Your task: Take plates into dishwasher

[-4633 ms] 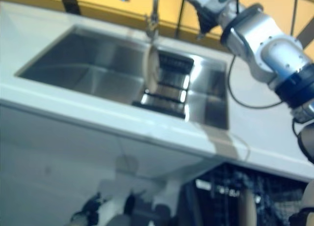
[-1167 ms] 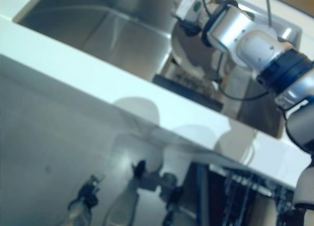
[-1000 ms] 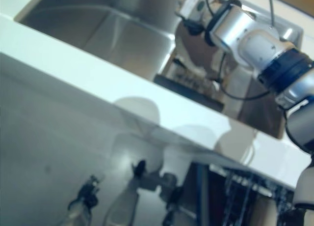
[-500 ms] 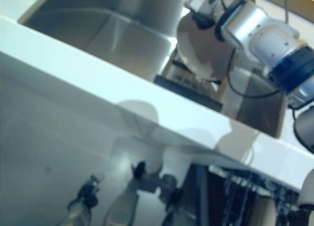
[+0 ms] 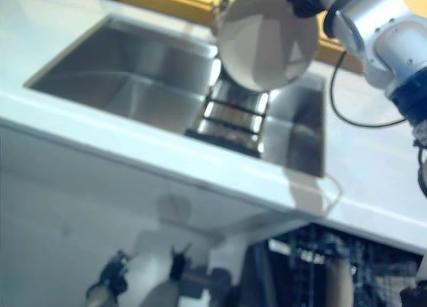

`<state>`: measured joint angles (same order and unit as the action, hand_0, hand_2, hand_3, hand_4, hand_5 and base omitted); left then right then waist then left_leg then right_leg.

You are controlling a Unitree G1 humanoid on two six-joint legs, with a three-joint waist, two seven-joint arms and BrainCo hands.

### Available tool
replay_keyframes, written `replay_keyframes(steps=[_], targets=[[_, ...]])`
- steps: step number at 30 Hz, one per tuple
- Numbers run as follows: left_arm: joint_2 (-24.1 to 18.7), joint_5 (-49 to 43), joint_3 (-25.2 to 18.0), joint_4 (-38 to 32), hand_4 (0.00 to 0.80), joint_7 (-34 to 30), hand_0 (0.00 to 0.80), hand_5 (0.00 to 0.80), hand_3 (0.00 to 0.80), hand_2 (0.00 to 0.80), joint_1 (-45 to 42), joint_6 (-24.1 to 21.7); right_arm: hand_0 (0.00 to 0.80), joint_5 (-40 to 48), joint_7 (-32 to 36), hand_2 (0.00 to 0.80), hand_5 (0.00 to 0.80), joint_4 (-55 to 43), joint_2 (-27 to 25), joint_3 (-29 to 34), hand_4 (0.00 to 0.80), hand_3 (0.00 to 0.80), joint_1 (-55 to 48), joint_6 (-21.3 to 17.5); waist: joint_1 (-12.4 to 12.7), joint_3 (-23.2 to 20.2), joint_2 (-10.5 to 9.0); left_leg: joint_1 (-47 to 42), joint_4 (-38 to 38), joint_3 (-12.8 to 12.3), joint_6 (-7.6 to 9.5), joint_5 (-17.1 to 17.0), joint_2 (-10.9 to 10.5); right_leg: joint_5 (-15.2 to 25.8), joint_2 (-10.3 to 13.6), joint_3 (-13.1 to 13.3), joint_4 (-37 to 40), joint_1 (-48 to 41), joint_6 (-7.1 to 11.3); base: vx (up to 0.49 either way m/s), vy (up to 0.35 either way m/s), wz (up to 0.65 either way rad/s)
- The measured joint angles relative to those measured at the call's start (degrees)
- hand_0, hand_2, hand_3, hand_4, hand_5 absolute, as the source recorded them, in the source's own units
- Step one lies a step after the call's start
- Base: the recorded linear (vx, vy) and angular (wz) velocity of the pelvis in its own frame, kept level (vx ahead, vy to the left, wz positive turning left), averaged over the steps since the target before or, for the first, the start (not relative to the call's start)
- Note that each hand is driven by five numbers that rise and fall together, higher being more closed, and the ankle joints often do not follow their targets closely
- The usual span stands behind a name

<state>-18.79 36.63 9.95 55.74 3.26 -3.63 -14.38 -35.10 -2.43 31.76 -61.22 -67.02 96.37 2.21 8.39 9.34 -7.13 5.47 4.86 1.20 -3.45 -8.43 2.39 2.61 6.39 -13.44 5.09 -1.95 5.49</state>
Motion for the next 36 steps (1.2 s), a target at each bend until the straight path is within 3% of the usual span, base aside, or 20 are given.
replay_keyframes(steps=[5,13,36], targets=[[0.64,-2.18,0.08,2.2,0.0,-0.51,0.0,0.0,0.0,0.0,-1.66,0.06,0.8,4.01,0.03,0.8,0.8,0.22,-2.74,1.76,0.8,0.8,-1.71,0.82,-2.77,-3.35,0.41,-1.62,0.04,-1.42,0.05,0.53,0.34,-0.12,0.0,1.32,0.03,-0.73,0.15,0.059,-0.019,-0.15],[2.16,-4.06,0.09,4.39,0.0,-1.69,0.0,0.0,0.0,0.0,-2.67,0.07,0.8,8.26,1.39,0.8,0.8,2.27,-4.88,2.17,0.8,0.8,-4.45,0.98,-4.99,-7.35,1.56,-3.17,0.08,-4.18,-0.03,1.16,1.14,0.11,-0.34,3.64,0.05,-0.72,-0.15,0.029,-0.018,-0.17],[2.51,-8.78,0.11,6.57,0.0,-3.68,0.0,0.0,0.0,0.0,-2.37,1.17,0.8,15.51,6.42,0.8,0.8,7.31,-14.12,8.55,0.8,0.8,-14.71,1.58,-9.51,-9.63,2.58,-5.96,0.29,-9.14,0.05,2.5,1.79,0.41,-0.77,8.37,0.03,-0.6,-0.21,0.005,-0.016,-0.12]])
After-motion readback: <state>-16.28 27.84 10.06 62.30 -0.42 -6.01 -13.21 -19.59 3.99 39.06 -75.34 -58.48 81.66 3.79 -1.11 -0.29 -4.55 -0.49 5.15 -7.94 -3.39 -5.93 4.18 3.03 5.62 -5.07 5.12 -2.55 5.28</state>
